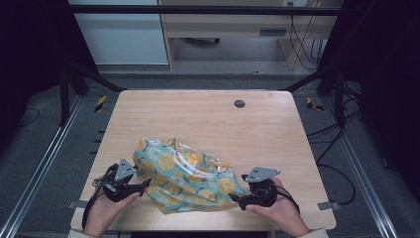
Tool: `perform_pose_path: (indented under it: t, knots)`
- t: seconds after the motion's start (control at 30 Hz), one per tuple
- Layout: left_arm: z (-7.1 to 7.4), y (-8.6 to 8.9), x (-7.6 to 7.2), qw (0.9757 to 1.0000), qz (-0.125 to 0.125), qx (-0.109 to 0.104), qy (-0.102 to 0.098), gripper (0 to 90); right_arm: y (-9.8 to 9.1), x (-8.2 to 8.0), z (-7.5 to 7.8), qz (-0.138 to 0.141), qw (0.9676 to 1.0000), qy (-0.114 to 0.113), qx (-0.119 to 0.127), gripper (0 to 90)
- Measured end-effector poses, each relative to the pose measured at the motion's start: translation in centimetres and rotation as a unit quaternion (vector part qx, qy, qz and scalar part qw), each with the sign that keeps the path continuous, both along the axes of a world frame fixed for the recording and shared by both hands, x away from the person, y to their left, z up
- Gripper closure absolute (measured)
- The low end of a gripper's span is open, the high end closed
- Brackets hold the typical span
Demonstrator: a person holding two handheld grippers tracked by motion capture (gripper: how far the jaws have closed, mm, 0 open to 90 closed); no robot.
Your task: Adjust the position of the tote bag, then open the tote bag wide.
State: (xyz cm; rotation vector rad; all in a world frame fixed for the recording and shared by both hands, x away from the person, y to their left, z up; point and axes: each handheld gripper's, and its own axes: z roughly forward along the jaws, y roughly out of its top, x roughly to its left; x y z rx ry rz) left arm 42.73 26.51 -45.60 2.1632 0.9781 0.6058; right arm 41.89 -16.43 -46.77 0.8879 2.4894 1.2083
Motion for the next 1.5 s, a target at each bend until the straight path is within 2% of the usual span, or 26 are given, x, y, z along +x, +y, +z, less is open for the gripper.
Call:
perform_pose_path:
  t: [0.03,0.07,0.1,0.13,0.27,0.43,0.57,0.7,0.73,0.77,0.8,0.9,0.97,1.0,1.03,1.13,1.2,1.23,1.27,1.3,1.33,1.37,1.4,1.43,1.47,1.5]
  knots:
    - [0.2,0.1,-0.2,1.0,0.004,-0.005,-0.003,28.6,0.0,0.0,0.0,0.0,1.0,0.0,0.0,17.6]
    - [0.5,0.2,-0.4,0.9999,0.006,-0.012,-0.009,22.7,-0.2,0.1,0.2,-0.006,0.9999,0.0,0.012,14.0]
    - [0.9,0.4,-0.8,0.9995,0.013,-0.02,-0.02,20.6,-0.3,0.1,0.3,-0.008,0.9998,0.001,0.016,12.3]
    - [0.9,0.4,-0.8,0.9995,0.013,-0.02,-0.02,18.4,-0.4,0.1,0.4,-0.01,0.9997,0.002,0.021,10.6]
    - [1.7,0.4,-1.3,0.9987,0.018,-0.04,-0.028,15.7,-0.5,0.0,0.6,-0.012,0.9996,-0.001,0.026,8.2]
    - [2.7,0.0,-2.0,0.9981,0.006,-0.043,-0.044,13.8,-0.4,-0.1,1.2,-0.011,0.9993,-0.01,0.035,8.0]
    - [3.8,0.3,-1.9,0.9965,0.011,-0.055,-0.062,13.8,-0.5,0.1,1.9,-0.019,0.9986,-0.019,0.045,9.5]
    - [5.6,1.1,-0.8,0.995,0.02,-0.071,-0.066,13.8,-0.2,0.4,3.1,-0.019,0.9979,-0.035,0.051,14.6]
    - [6.7,1.1,0.0,0.9956,0.021,-0.063,-0.066,13.7,0.0,0.8,3.8,-0.019,0.9979,-0.038,0.05,18.7]
    - [6.7,1.1,0.0,0.9956,0.021,-0.063,-0.066,13.8,0.0,0.8,3.8,-0.019,0.9979,-0.038,0.05,18.7]
    - [7.2,0.9,0.4,0.9962,0.019,-0.058,-0.063,13.9,0.1,1.4,4.2,-0.02,0.998,-0.038,0.046,27.7]
    - [8.0,0.2,2.0,0.9981,0.011,-0.038,-0.048,14.3,0.3,2.0,4.3,-0.016,0.9984,-0.031,0.045,31.8]
    - [8.1,-0.2,3.1,0.9989,0.01,-0.027,-0.037,15.1,0.6,2.6,4.0,-0.015,0.9987,-0.023,0.043,36.0]
    - [7.7,-0.6,3.8,0.9988,0.011,-0.033,-0.035,16.0,0.7,3.1,3.5,-0.014,0.9991,-0.013,0.038,37.1]
    - [7.7,-0.6,3.8,0.9988,0.011,-0.033,-0.035,17.4,0.7,3.1,3.5,-0.014,0.9991,-0.013,0.038,37.1]
    - [6.7,-0.8,4.1,0.9991,-0.002,-0.034,-0.025,21.6,0.7,3.8,2.8,-0.014,0.9992,0.008,0.037,40.2]
    - [5.6,-0.7,4.0,0.9996,-0.008,-0.027,-0.011,26.6,0.9,4.5,1.9,-0.009,0.9992,0.027,0.028,35.9]
    - [5.6,-0.7,4.0,0.9996,-0.008,-0.027,-0.011,30.9,0.9,4.5,1.9,-0.009,0.9992,0.027,0.028,35.9]
    - [5.0,-0.3,3.6,0.9993,-0.005,-0.036,-0.009,33.8,1.0,5.0,1.1,-0.009,0.9983,0.048,0.032,30.8]
    - [5.0,-0.3,3.6,0.9993,-0.005,-0.036,-0.009,36.0,1.0,5.0,1.1,-0.009,0.9983,0.048,0.032,30.8]
    - [4.8,-0.1,3.5,0.9991,-0.007,-0.041,-0.006,38.3,0.9,5.3,0.5,-0.024,0.9978,0.055,0.027,27.6]
    - [4.6,0.0,3.4,0.999,-0.01,-0.044,-0.001,38.3,0.9,5.3,0.5,-0.024,0.9978,0.055,0.027,27.6]
    - [4.3,0.1,3.4,0.9989,-0.014,-0.045,0.006,41.3,0.8,5.6,-0.1,-0.044,0.9967,0.065,0.021,22.3]
    - [4.3,0.1,3.4,0.9989,-0.014,-0.045,0.006,43.4,0.8,5.6,-0.1,-0.044,0.9967,0.065,0.021,22.3]
    - [4.1,0.0,3.4,0.9985,-0.021,-0.049,0.013,45.0,0.6,5.8,-0.6,-0.043,0.995,0.083,0.033,25.7]
    - [4.1,0.0,3.4,0.9985,-0.021,-0.049,0.013,46.9,0.6,5.8,-0.6,-0.043,0.995,0.083,0.033,25.7]
